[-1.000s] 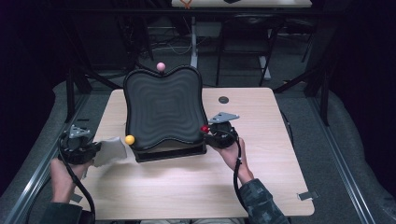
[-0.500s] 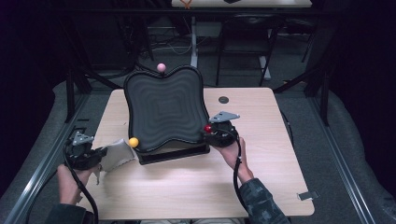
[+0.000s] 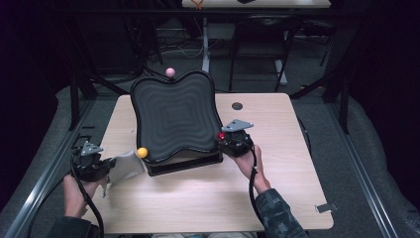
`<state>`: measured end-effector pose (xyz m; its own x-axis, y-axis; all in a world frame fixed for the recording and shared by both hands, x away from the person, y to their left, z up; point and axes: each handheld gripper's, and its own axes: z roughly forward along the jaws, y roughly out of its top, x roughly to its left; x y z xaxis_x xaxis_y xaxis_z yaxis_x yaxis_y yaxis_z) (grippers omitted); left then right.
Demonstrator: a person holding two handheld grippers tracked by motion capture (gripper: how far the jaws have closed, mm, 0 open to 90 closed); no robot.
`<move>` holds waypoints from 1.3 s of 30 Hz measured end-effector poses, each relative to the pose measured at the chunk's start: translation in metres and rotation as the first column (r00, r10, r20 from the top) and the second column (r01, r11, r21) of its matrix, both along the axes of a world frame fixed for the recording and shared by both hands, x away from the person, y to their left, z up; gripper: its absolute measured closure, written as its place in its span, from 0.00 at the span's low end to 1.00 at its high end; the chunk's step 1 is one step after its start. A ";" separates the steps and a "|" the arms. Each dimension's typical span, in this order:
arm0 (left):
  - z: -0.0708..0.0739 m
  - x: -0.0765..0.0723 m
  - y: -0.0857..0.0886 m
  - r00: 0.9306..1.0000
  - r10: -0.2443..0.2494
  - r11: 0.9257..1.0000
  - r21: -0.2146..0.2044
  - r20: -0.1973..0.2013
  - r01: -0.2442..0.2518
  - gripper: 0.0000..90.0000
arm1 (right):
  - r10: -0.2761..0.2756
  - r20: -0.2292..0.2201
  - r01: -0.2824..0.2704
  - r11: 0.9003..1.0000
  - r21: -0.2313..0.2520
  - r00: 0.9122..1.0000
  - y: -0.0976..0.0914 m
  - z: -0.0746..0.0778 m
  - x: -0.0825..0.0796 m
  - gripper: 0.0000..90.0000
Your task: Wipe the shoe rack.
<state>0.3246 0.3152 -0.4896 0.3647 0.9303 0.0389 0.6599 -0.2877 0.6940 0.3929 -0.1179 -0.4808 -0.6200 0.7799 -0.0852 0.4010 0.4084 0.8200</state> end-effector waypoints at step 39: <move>0.000 -0.001 -0.006 0.999 -0.050 0.999 0.004 -0.001 0.050 0.93 | 0.010 -0.034 -0.011 0.999 -0.045 0.999 -0.023 0.010 0.008 0.66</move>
<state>0.3234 0.3088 -0.4897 0.4108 0.9107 0.0425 0.6453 -0.3234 0.6922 0.4005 -0.1408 -0.4704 -0.6312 0.7693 -0.0988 0.4238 0.4489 0.7867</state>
